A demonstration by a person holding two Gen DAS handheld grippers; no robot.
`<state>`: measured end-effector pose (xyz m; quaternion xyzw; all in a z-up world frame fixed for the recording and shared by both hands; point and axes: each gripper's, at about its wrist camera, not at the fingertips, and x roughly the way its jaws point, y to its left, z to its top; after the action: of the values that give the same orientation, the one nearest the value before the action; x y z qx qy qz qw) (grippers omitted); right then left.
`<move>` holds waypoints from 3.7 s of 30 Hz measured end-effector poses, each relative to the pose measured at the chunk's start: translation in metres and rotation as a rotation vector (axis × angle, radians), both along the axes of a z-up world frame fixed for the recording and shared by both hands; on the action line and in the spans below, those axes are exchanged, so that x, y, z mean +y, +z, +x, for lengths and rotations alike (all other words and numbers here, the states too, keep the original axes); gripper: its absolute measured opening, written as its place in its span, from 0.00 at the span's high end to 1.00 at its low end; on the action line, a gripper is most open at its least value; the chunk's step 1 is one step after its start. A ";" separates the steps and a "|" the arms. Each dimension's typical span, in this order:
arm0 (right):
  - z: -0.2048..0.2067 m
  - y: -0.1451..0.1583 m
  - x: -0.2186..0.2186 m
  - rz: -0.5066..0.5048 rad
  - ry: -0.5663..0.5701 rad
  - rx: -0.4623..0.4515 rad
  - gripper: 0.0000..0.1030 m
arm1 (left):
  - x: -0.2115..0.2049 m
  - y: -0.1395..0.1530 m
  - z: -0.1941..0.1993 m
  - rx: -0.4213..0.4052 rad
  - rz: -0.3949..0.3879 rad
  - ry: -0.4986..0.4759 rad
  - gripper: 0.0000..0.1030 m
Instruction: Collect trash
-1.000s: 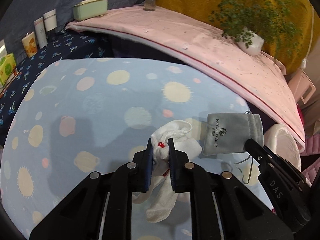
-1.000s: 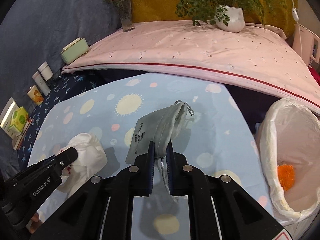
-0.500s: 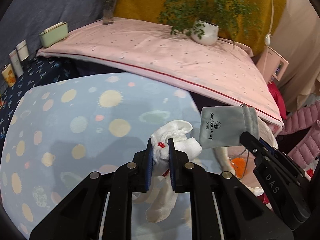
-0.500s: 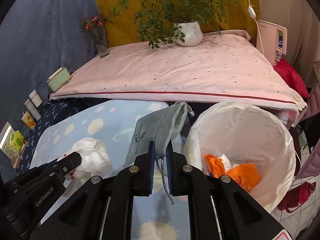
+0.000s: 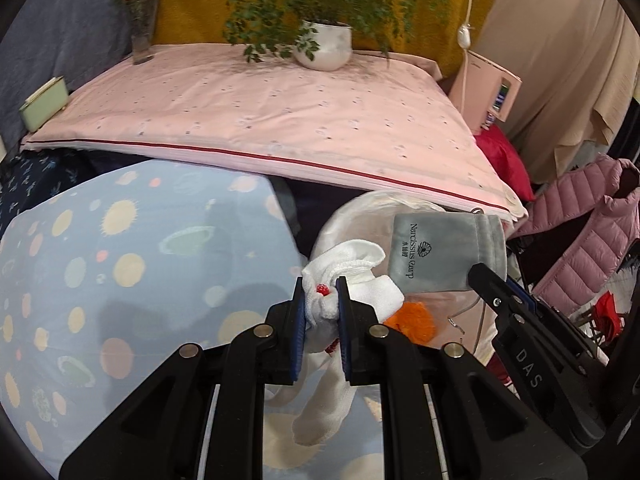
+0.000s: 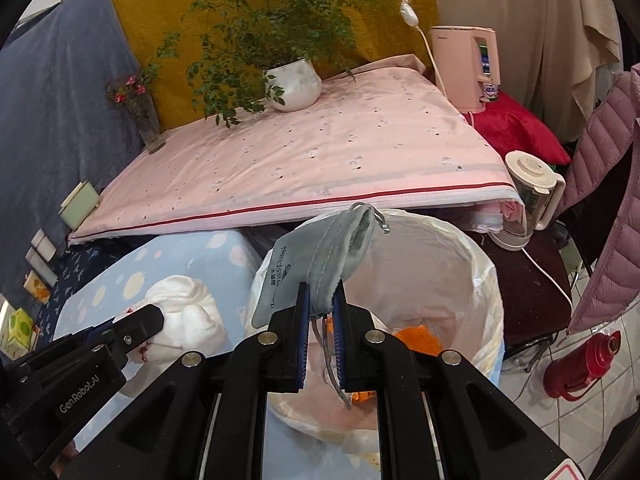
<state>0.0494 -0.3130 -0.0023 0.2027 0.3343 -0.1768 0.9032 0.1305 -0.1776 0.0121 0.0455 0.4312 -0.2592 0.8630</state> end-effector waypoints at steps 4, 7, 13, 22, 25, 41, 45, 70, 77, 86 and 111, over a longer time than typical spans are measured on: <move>-0.011 -0.003 -0.021 0.010 -0.034 -0.003 0.90 | -0.022 -0.003 -0.006 0.008 0.006 -0.033 0.86; -0.016 -0.006 -0.033 0.015 -0.052 -0.001 0.90 | -0.035 -0.005 -0.009 0.010 0.005 -0.048 0.85; -0.022 -0.010 -0.049 0.025 -0.076 0.001 0.90 | -0.053 -0.004 -0.011 0.010 -0.015 -0.061 0.70; -0.024 -0.017 -0.056 0.039 -0.077 0.005 0.90 | -0.051 -0.006 -0.007 -0.015 0.004 -0.033 0.56; -0.021 -0.018 -0.054 0.041 -0.070 0.007 0.90 | -0.049 -0.008 -0.006 -0.016 0.012 -0.023 0.56; -0.001 -0.022 -0.036 0.043 0.007 0.031 0.89 | -0.036 -0.014 -0.003 -0.031 0.049 0.013 0.46; 0.003 -0.025 -0.032 0.044 0.013 0.041 0.83 | -0.030 -0.015 -0.001 -0.034 0.055 0.033 0.43; -0.008 -0.032 -0.007 -0.109 0.071 0.169 0.57 | 0.001 -0.031 -0.012 -0.061 0.108 0.094 0.25; -0.015 -0.031 -0.001 -0.105 0.067 0.176 0.44 | 0.011 -0.035 -0.017 -0.066 0.119 0.114 0.21; -0.024 -0.035 0.007 -0.116 0.063 0.184 0.21 | 0.023 -0.045 -0.025 -0.060 0.140 0.119 0.21; -0.050 -0.039 0.015 -0.198 0.033 0.192 0.07 | 0.037 -0.055 -0.042 -0.063 0.158 0.144 0.13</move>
<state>-0.0003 -0.2984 -0.0410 0.0894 0.4034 -0.2124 0.8855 0.0887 -0.1405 -0.0432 0.0902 0.4252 -0.1601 0.8862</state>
